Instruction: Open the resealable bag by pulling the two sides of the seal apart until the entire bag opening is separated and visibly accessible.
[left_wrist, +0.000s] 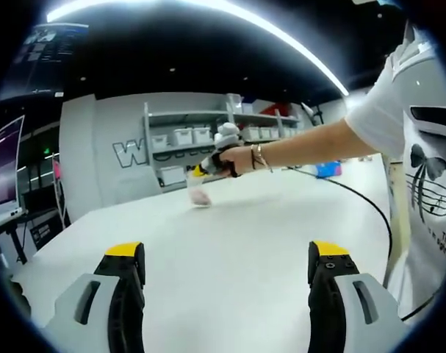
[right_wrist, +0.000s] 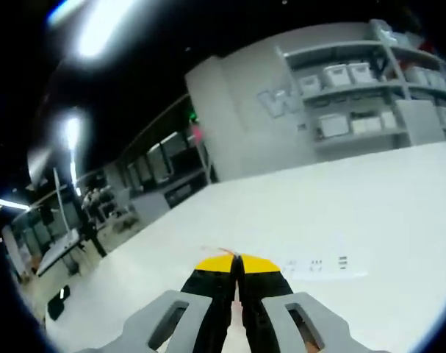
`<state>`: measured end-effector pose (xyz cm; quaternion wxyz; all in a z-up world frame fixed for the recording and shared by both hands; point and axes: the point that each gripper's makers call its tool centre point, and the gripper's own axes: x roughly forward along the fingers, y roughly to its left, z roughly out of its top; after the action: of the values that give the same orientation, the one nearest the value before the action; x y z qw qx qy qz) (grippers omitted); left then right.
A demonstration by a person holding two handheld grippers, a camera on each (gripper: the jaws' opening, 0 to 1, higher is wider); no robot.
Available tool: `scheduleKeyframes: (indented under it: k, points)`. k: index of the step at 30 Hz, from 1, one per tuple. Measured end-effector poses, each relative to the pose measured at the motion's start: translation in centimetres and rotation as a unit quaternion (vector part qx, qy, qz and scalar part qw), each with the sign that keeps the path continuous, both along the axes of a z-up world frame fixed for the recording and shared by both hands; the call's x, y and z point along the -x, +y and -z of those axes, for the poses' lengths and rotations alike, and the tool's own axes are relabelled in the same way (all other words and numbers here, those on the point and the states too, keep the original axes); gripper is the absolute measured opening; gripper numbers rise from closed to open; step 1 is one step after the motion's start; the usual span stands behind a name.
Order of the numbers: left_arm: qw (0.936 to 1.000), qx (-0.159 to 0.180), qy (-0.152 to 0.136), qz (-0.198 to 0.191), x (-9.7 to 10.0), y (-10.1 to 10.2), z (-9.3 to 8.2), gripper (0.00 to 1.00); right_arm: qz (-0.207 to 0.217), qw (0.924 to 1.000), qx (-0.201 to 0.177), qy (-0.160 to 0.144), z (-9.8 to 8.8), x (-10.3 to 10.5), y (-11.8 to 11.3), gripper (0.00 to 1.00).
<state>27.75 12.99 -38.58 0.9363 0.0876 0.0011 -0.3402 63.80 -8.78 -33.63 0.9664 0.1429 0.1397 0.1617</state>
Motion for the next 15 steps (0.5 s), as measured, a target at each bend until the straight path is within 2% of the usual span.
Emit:
scheduleKeyframes:
  k: [2,5,8,13,15]
  points:
    - [1.0000,0.000,0.001,0.002,-0.1,-0.1,0.1,0.91,0.009,1.0000,0.000,-0.004,-0.1,-0.4,-0.1,0.00]
    - [1.0000,0.000,0.002,0.004,-0.2,-0.1,0.2,0.91,0.010,0.9999,0.013,-0.002,0.7,-0.7,0.6,0.00]
    - [1.0000,0.000,0.003,0.002,-0.2,0.1,0.3,0.91,0.001,0.9998,0.020,0.000,1.6,-0.5,1.9,0.00]
    - [1.0000,0.002,0.004,-0.002,-0.4,0.7,0.2,0.90,-0.020,0.9983,0.055,0.000,3.0,-0.3,3.9,0.00]
    - [1.0000,0.002,0.003,-0.003,-0.5,0.7,0.2,0.90,-0.027,0.9976,0.063,0.002,3.7,0.5,4.9,0.00]
